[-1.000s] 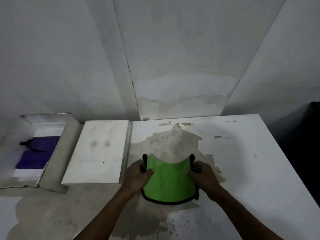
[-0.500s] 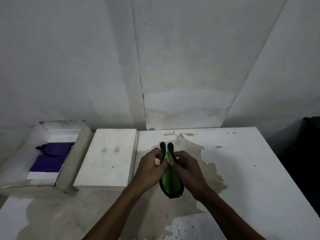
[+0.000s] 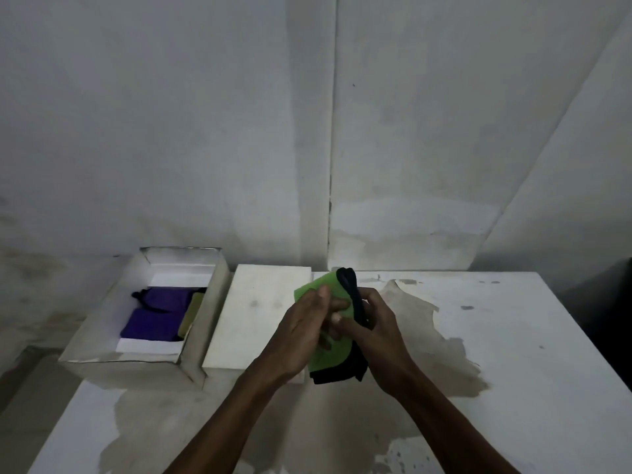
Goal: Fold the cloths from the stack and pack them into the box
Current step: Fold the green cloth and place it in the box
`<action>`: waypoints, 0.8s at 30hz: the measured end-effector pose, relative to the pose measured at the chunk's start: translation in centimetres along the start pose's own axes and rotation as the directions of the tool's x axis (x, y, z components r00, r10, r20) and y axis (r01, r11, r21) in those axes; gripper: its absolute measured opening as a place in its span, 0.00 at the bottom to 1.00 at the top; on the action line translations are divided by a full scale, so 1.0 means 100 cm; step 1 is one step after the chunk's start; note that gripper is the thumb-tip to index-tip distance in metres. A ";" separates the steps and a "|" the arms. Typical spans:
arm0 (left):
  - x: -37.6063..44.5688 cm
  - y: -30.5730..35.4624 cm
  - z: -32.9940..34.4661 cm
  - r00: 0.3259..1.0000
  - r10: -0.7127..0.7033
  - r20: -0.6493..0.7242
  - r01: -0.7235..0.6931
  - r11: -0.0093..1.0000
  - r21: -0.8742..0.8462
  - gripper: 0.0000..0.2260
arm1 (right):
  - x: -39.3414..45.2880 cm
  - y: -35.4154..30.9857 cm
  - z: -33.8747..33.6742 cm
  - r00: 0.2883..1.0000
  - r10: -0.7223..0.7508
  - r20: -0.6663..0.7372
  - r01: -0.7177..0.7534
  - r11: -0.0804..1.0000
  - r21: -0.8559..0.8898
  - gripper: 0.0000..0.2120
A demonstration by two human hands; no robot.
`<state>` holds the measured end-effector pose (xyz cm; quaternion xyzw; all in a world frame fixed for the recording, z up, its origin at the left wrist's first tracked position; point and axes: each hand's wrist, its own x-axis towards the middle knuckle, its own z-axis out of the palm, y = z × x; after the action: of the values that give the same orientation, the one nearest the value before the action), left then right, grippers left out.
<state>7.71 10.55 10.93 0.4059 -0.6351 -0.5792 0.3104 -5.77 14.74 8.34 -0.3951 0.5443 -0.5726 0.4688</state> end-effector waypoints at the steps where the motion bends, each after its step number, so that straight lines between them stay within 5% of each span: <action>1: -0.002 0.002 -0.009 1.000 0.000 -0.003 0.000 1.000 -0.012 0.28 | 0.001 -0.002 0.006 1.000 0.022 0.003 -0.022 0.998 0.057 0.12; 6: -0.009 -0.005 -0.057 0.951 0.063 -0.304 -0.070 0.997 -0.014 0.09 | 0.006 -0.014 0.039 0.990 0.132 0.056 -0.143 0.941 0.306 0.13; 9: -0.014 -0.018 -0.090 0.843 -0.087 -0.530 0.057 0.996 -0.073 0.07 | 0.008 -0.020 0.064 0.983 0.150 0.110 -0.183 0.890 0.418 0.16; 12: -0.023 -0.022 -0.124 0.879 -0.345 -0.329 0.239 0.916 -0.321 0.12 | 0.010 -0.022 0.088 0.971 0.166 0.174 -0.232 0.839 0.492 0.22; 15: -0.036 -0.023 -0.149 0.924 -0.382 0.009 0.318 0.755 -0.573 0.14 | 0.011 -0.020 0.107 0.960 0.187 0.207 -0.268 0.821 0.503 0.22; 19: -0.045 -0.031 -0.187 0.951 -0.308 -0.028 0.239 0.791 -0.563 0.22 | 0.013 -0.017 0.133 0.952 0.246 0.185 -0.297 0.889 0.348 0.17; 24: -0.050 -0.035 -0.230 0.960 -0.242 -0.142 0.163 0.893 -0.420 0.15 | 0.016 -0.015 0.162 0.937 0.275 0.217 -0.295 0.954 0.061 0.15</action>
<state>30.50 3.78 11.00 0.4506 -0.4233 -0.6855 0.3845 9.24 9.08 11.28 -0.3469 0.5173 -0.4793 0.6184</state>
